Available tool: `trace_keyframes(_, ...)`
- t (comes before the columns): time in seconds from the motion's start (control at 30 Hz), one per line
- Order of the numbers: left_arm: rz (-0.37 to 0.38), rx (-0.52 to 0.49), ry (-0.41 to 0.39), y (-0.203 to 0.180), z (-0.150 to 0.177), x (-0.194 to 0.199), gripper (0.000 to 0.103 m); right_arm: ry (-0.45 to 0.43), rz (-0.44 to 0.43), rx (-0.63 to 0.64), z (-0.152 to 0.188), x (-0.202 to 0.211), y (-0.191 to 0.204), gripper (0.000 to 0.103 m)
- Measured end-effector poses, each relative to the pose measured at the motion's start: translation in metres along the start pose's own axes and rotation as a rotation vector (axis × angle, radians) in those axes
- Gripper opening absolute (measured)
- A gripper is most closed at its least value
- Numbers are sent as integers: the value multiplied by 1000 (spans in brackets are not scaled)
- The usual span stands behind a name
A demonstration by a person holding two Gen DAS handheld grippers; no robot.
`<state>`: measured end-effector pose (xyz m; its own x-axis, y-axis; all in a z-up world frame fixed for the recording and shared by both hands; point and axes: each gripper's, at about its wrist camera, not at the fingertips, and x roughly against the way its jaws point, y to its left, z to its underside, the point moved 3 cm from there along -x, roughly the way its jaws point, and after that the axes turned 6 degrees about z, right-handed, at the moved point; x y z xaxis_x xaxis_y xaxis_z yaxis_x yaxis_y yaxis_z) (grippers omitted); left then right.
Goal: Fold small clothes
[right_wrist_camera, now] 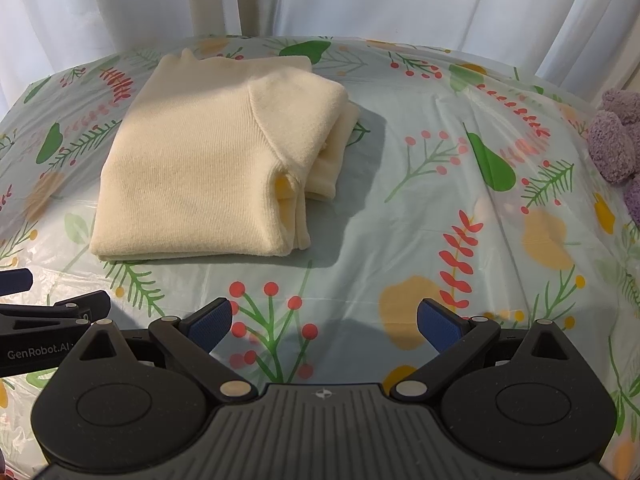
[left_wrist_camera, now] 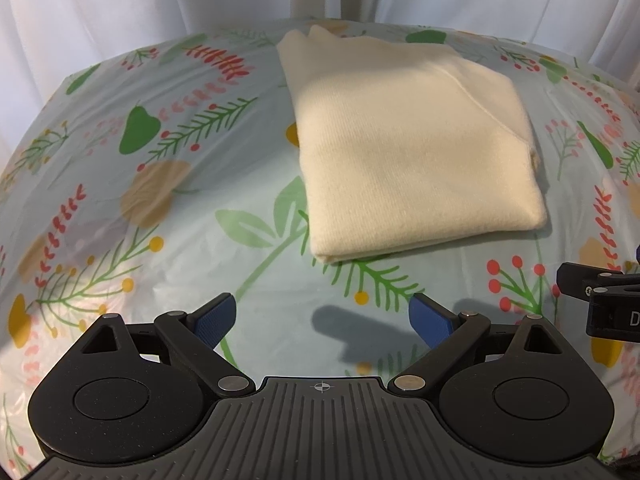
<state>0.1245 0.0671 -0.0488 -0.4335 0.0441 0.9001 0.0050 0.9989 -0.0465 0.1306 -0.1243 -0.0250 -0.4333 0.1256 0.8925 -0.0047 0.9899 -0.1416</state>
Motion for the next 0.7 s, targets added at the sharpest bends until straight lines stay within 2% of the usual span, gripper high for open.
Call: trace_keyframes(0.7,18,-15,-11,-3,0,4,97,1,7,7,1,-1,2,99)
